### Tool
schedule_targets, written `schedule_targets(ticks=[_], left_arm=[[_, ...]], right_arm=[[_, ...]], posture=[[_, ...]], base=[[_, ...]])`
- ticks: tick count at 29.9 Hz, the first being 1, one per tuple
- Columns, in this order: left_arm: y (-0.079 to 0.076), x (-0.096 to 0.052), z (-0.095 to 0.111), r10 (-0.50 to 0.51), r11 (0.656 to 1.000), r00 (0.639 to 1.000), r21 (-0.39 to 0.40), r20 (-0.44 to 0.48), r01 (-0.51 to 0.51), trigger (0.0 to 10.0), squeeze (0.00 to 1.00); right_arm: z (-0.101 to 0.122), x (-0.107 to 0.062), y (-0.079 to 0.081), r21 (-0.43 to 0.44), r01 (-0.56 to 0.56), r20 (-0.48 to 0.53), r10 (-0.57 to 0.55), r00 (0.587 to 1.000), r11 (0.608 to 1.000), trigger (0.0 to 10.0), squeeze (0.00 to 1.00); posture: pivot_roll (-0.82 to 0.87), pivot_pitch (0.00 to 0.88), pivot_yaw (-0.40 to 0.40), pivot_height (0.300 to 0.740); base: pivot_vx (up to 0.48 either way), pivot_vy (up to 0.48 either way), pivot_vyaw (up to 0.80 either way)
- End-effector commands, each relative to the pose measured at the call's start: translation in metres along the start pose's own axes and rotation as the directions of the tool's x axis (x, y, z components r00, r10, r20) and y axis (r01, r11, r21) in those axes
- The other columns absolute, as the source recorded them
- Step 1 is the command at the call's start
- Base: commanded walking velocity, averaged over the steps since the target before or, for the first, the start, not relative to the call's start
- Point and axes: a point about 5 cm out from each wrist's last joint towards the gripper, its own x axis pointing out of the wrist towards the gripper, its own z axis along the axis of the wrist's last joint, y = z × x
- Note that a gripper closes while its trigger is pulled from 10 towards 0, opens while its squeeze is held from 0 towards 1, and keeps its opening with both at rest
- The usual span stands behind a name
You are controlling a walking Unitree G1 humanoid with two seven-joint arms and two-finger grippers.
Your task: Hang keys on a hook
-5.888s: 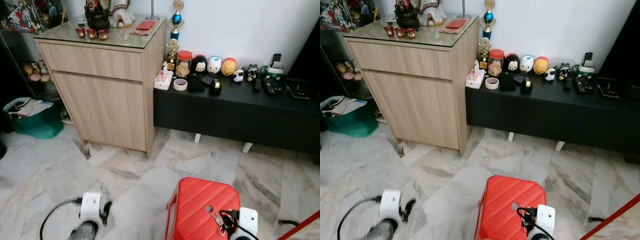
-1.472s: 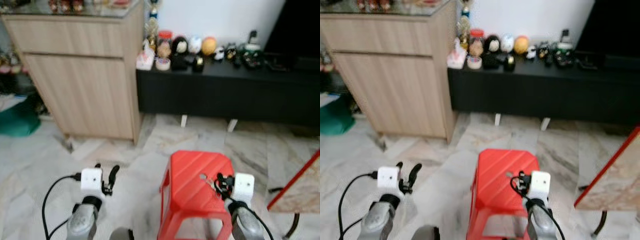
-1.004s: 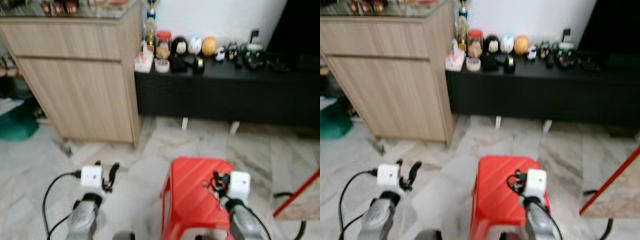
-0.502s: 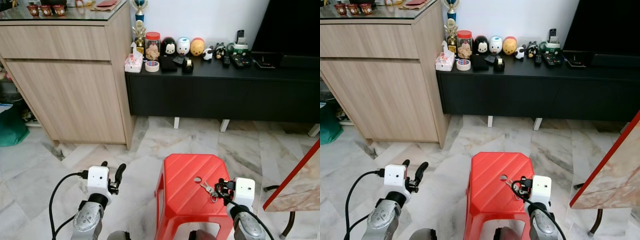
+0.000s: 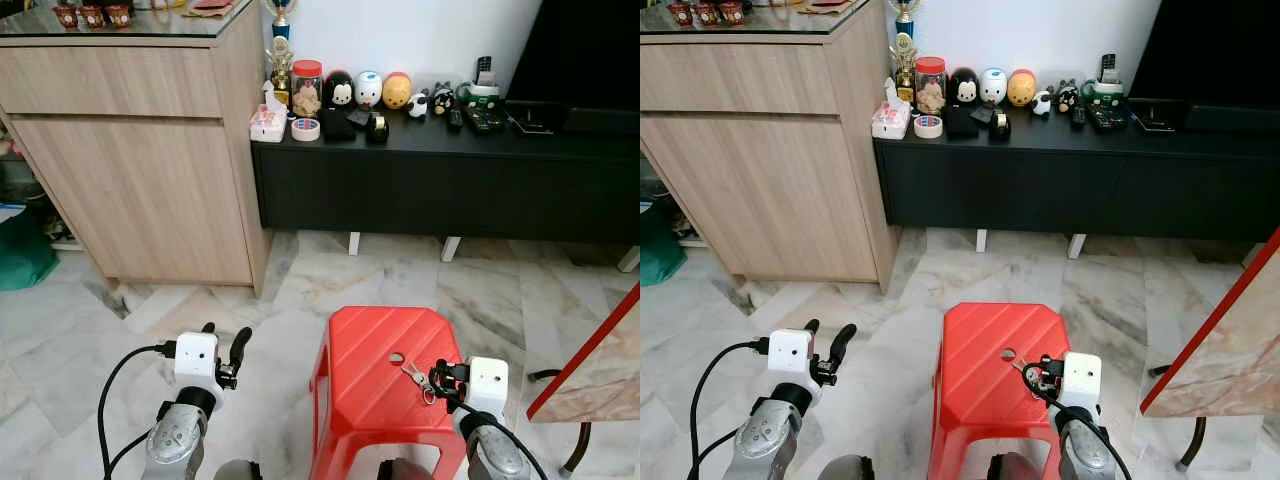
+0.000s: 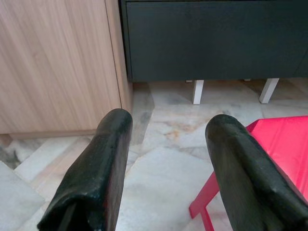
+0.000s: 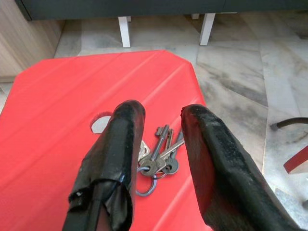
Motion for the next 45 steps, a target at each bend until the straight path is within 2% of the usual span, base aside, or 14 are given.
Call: schedule_targets(ticks=[1,11,21,25,29,37,45], left_arm=[[0.001,-0.001,0.000,0.001,1.000,1.000,-0.003,-0.002,-0.001,10.0,0.00],[0.001,-0.001,0.000,0.003,1.000,1.000,-0.001,-0.003,-0.003,10.0,0.00],[0.000,-0.002,-0.004,-0.016,1.000,1.000,-0.011,-0.024,0.015,10.0,0.00],[-0.001,-0.002,-0.004,-0.020,1.000,0.999,-0.014,-0.027,0.020,10.0,0.00],[-0.002,-0.001,-0.004,-0.025,1.000,0.999,-0.016,-0.027,0.024,10.0,0.00],[-0.003,-0.002,-0.005,-0.023,1.000,0.999,-0.019,-0.031,0.022,10.0,0.00],[-0.003,-0.002,-0.006,-0.023,1.000,0.999,-0.021,-0.032,0.022,10.0,0.00]], right_arm=[[0.005,0.003,0.000,-0.013,-0.005,0.015,0.005,1.000,1.000,10.0,0.00],[0.002,0.002,-0.001,-0.004,0.000,0.005,0.000,1.000,1.000,10.0,0.00],[-0.003,0.002,-0.001,-0.020,-0.009,-0.034,0.008,0.999,1.000,10.0,0.00],[-0.015,0.001,0.000,-0.101,-0.033,-0.121,0.020,0.992,0.994,10.0,0.00],[-0.019,0.001,-0.001,-0.113,-0.034,-0.152,0.017,0.988,0.993,10.0,0.00],[-0.001,0.007,-0.004,-0.053,0.021,-0.043,-0.024,0.999,0.998,10.0,0.00],[-0.001,0.008,-0.003,-0.053,0.012,-0.042,-0.014,0.999,0.999,10.0,0.00]], posture=[[0.02,0.000,-0.049,0.627],[0.02,0.000,-0.050,0.627],[0.02,0.000,-0.050,0.627],[0.02,0.000,-0.048,0.627],[0.02,0.000,-0.048,0.627],[0.02,0.000,-0.045,0.627],[0.02,0.000,-0.045,0.604]], base=[[0.270,0.000,0.00],[0.280,0.000,0.00],[0.000,0.000,0.00],[0.000,0.000,0.00],[0.000,0.000,0.00],[0.000,0.000,0.00],[0.000,0.000,0.00]])
